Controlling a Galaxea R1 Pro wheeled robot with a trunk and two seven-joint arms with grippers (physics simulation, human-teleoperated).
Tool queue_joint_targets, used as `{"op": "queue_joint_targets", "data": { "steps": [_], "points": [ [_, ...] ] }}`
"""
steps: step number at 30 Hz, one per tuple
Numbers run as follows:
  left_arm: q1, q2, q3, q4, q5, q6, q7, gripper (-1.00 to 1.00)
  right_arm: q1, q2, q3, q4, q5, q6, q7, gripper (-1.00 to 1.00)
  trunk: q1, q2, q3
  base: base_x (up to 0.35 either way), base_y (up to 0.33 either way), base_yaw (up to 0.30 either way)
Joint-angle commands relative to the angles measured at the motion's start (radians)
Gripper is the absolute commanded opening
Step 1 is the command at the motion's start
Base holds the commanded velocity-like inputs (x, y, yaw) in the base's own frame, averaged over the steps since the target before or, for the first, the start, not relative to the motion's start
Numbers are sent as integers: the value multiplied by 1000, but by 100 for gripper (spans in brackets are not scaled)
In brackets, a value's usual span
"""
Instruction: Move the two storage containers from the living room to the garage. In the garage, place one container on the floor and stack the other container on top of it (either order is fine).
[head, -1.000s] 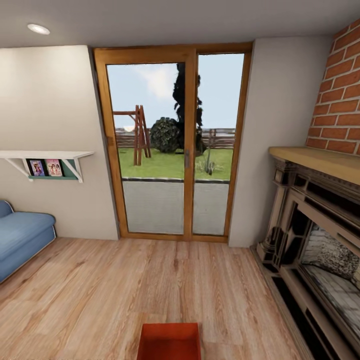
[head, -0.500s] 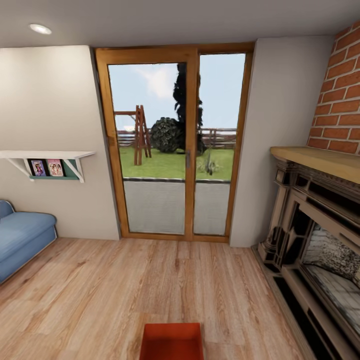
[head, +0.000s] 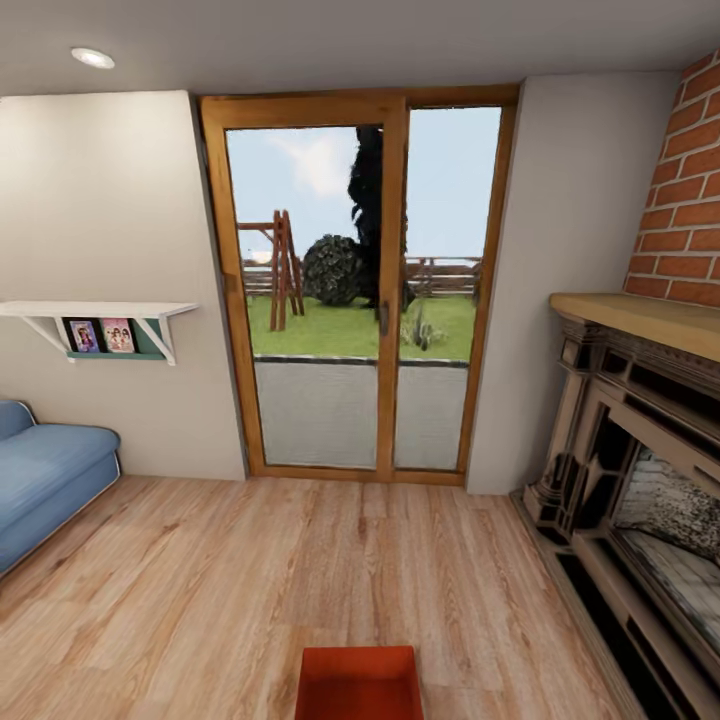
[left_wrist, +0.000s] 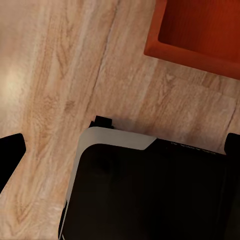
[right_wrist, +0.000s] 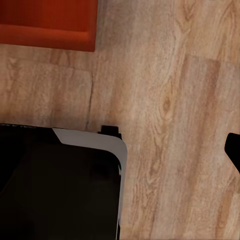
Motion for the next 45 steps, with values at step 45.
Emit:
{"op": "queue_joint_targets", "data": {
  "steps": [45],
  "points": [
    [0, -1, -11, -3, 1, -49, 13, 100, -1, 7, -8, 3, 3, 9, 1, 100, 0, -1, -31, 0, 4, 0]
  ]
}}
